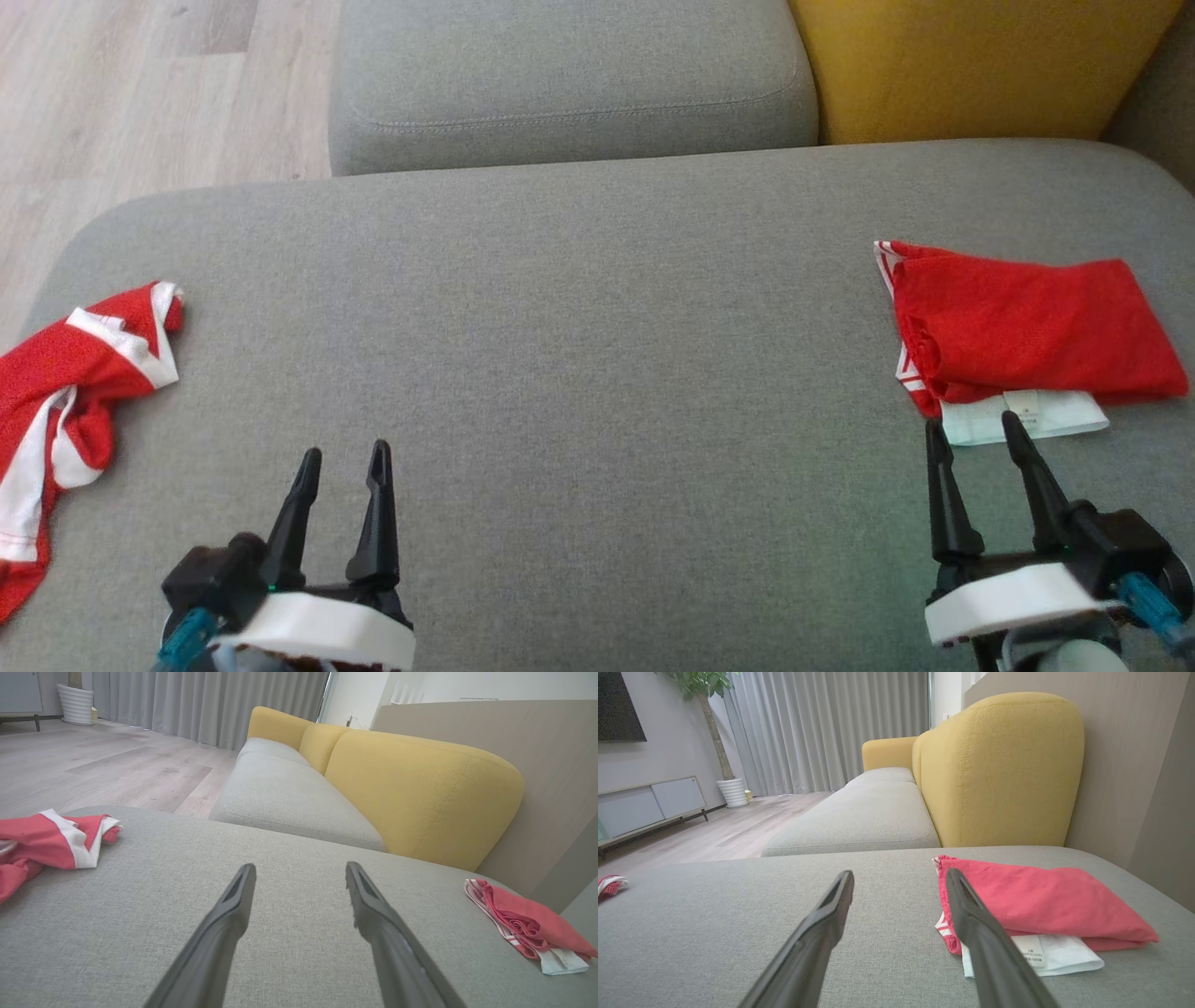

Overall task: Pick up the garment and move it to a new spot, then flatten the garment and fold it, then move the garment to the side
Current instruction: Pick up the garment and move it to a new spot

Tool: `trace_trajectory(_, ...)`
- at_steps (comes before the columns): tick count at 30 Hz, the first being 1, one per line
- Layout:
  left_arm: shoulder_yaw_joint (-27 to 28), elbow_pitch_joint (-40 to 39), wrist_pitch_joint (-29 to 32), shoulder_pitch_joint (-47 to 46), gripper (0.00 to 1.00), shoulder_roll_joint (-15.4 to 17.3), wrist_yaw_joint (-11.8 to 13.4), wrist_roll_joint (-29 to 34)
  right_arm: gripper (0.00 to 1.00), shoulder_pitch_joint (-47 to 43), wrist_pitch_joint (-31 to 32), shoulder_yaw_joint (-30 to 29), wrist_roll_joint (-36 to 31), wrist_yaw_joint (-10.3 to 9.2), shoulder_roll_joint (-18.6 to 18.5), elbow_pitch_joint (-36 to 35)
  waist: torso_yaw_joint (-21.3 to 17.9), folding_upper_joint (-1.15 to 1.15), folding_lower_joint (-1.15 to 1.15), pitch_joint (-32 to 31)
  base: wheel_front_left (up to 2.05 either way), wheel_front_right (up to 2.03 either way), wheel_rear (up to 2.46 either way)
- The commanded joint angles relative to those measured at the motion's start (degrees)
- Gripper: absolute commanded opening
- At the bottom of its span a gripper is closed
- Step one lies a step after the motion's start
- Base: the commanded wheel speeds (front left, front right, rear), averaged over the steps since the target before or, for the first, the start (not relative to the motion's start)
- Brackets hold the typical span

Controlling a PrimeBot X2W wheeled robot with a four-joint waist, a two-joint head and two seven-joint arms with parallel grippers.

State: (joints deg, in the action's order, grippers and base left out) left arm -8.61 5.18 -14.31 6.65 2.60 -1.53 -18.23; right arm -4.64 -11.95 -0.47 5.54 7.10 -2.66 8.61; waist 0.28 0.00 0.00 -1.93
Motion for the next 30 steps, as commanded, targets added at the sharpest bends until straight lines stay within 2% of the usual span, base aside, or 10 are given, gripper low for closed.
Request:
trace_trajectory(1,1.9,-1.7,-0.7,-2.6,1.0,0.3,0.0,-0.1,1.0,1.9,-0.6,1.6,0.3,0.39,-0.2,-1.5,0.0,0.0,0.0,0.0,0.0,0.0,0.0)
trace_trajectory(8,1.9,-2.3,-0.7,-3.9,1.0,0.3,-0.3,0.2,1.0,2.8,-0.8,5.8,1.6,0.39,-0.2,-1.0,3.4,0.0,0.0,0.5,0.0,0.0,0.0)
trace_trajectory(19,5.6,-4.0,-0.7,-5.6,1.0,0.3,-0.3,0.4,1.0,6.0,-0.8,12.0,2.7,0.39,-0.2,0.2,16.1,0.0,0.0,1.9,0.0,0.0,0.0)
trace_trajectory(20,5.6,-4.0,-0.7,-5.6,1.0,0.3,-0.3,0.4,1.0,6.0,-0.8,12.0,2.7,0.39,-0.2,0.2,16.1,0.0,0.0,1.9,0.0,0.0,0.0)
trace_trajectory(30,7.4,-3.1,-0.7,-6.3,1.0,0.3,-0.2,-0.5,1.0,7.4,-0.7,13.9,2.9,0.39,-0.2,1.5,26.4,0.0,0.0,3.3,0.0,0.0,0.0)
